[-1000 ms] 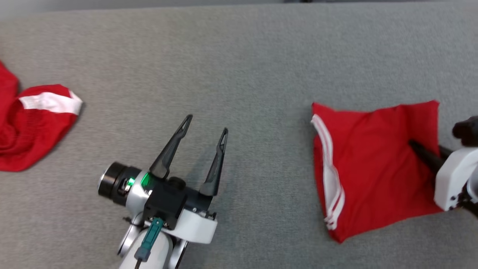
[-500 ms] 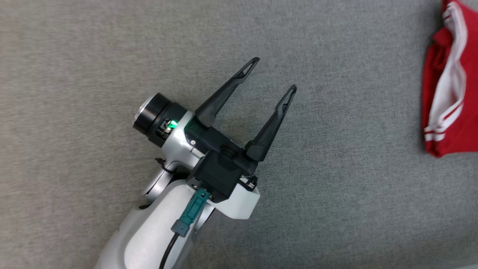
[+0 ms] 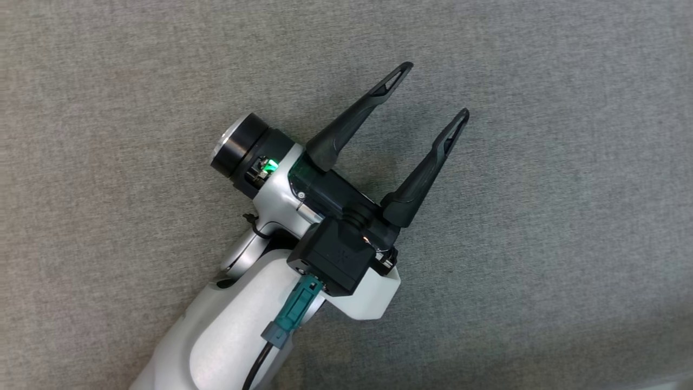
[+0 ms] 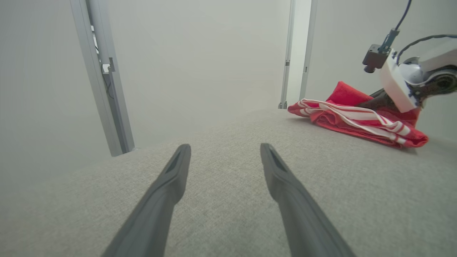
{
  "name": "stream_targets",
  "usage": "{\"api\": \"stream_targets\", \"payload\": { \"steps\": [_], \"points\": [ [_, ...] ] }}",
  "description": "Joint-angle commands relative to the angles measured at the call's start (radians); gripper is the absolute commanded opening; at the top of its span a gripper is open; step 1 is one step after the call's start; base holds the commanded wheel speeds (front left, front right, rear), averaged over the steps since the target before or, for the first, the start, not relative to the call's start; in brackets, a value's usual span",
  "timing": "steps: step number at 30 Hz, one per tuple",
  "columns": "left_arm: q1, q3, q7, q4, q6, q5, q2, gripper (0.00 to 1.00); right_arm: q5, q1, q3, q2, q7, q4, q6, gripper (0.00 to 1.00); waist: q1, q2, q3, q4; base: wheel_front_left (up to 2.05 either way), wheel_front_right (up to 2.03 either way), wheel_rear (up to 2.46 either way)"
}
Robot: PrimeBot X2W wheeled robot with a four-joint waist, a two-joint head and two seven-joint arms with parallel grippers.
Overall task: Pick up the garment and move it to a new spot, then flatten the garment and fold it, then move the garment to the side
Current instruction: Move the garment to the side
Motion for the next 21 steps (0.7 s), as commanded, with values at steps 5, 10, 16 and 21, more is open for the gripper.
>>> {"api": "stream_targets", "payload": {
  "steps": [5, 10, 16, 21],
  "points": [
    [0.011, 0.001, 0.005, 0.028, 0.022, -0.017, 0.030, 1.00, -0.069, -0.066, -0.018, -0.028, -0.005, 0.039, -0.005, 0.00, -0.0002, -0.0001, 0.009, 0.040, 0.00, 0.00, 0.00],
    [0.015, -0.007, 0.006, 0.024, 0.035, -0.029, 0.022, 1.00, -0.129, -0.102, -0.034, -0.046, 0.018, 0.098, -0.005, 0.00, -0.0002, -0.0001, 0.013, 0.070, 0.00, 0.00, 0.00],
    [0.023, -0.008, 0.006, 0.027, 0.039, -0.036, 0.018, 1.00, -0.160, -0.126, -0.066, -0.014, 0.025, 0.146, -0.004, 1.00, -0.0002, -0.0001, 0.005, 0.078, 0.00, 0.00, 0.00],
    [0.028, -0.008, 0.006, 0.032, 0.044, -0.042, 0.008, 1.00, -0.189, -0.141, -0.065, 0.004, 0.021, 0.138, -0.003, 1.00, -0.0002, -0.0001, -0.036, 0.073, 0.00, 0.00, 0.00]
  ]
}}
